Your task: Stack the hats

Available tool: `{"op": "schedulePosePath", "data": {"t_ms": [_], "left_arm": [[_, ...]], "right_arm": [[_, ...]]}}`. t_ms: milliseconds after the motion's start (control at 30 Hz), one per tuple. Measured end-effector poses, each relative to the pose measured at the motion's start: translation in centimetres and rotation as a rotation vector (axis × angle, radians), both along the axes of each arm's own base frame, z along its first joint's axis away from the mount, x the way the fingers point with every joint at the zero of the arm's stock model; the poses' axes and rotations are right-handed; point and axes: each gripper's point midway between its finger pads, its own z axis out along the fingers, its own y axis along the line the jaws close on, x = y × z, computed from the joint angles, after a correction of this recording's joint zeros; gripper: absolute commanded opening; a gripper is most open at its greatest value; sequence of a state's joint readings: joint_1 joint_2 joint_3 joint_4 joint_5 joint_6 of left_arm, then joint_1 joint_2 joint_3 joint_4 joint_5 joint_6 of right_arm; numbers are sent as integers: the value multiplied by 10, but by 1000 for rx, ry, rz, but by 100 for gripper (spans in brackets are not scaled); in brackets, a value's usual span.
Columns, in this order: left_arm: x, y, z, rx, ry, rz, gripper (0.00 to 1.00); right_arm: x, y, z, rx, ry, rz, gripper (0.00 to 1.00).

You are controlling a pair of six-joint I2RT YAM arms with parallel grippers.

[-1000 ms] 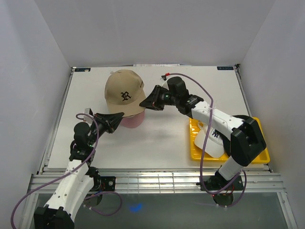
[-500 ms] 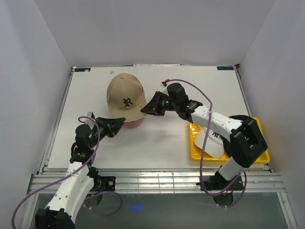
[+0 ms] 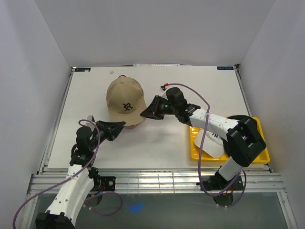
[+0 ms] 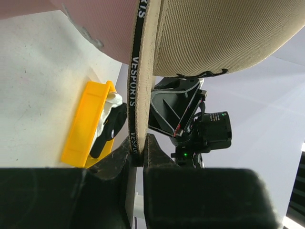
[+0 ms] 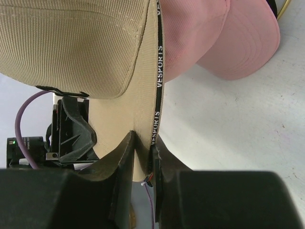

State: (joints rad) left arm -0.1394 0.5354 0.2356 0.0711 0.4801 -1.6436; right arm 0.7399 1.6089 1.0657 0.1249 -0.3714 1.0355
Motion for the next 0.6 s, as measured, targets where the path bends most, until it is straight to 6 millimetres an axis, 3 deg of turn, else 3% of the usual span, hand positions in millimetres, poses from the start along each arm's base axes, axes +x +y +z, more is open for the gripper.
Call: {"op": "schedulePosePath", "data": {"t_ms": [600], "left_arm": [[-4, 11, -40, 127, 123, 45, 0]], "right_arm": [[-5, 8, -38, -15, 33, 37, 8]]}}
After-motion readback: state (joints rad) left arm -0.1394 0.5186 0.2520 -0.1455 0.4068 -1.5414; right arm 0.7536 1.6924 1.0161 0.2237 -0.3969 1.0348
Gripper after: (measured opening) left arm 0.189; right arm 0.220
